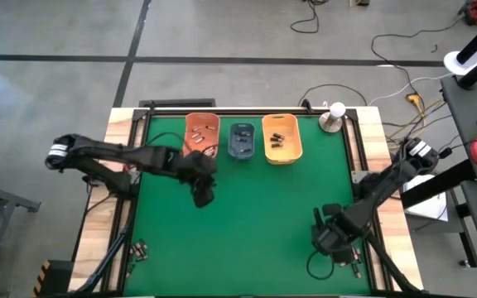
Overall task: Sort batteries
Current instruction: Put the small black battery into the blue bin
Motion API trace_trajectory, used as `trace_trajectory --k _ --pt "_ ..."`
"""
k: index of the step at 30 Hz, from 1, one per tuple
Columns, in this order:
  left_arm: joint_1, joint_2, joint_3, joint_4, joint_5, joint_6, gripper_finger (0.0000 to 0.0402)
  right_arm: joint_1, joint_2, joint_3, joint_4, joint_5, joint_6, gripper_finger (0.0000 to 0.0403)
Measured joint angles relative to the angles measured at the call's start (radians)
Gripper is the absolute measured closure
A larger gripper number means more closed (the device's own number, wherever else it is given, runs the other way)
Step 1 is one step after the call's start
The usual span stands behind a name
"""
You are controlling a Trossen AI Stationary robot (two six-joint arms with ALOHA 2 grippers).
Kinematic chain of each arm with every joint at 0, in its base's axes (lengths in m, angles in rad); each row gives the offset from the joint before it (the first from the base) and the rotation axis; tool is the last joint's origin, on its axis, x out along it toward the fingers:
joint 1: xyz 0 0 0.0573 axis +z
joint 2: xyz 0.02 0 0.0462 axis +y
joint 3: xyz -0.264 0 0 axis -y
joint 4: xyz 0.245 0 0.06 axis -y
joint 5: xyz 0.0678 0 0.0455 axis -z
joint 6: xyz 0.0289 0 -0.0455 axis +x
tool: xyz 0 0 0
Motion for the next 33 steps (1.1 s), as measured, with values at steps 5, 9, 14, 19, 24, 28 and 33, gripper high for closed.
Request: trace_trajectory --k 5,9,14,19,24,28,33 --pt "-0.121 -0.034 -0.054 0.05 -0.116 -0.075 0.0352 0.071 0.05 0.0 0.04 -0.006 0.0 0.0291" --pt "-0.168 -0.037 -0.071 0.059 -0.155 -0.121 0.0352 0.079 0.07 -0.006 0.04 -0.004 -0.004 0.0298" --pt "-0.184 -0.013 -0.075 0.059 -0.163 -0.124 0.0352 0.079 0.098 -0.014 0.044 0.038 -0.02 0.0308" --pt "-0.188 0.009 -0.075 0.067 -0.163 -0.119 0.0351 0.079 0.137 -0.032 0.048 0.043 -0.028 0.0317" --pt "-0.188 0.025 -0.074 0.075 -0.163 -0.112 0.0352 0.078 0.151 -0.06 0.072 0.047 -0.036 0.0326" --pt "-0.188 0.027 -0.071 0.092 -0.163 -0.104 0.0351 0.075 0.143 -0.075 0.095 0.048 -0.032 0.0334" --pt "-0.19 0.021 -0.071 0.11 -0.163 -0.086 0.0351 0.047 0.129 -0.08 0.121 0.061 -0.009 0.0349"
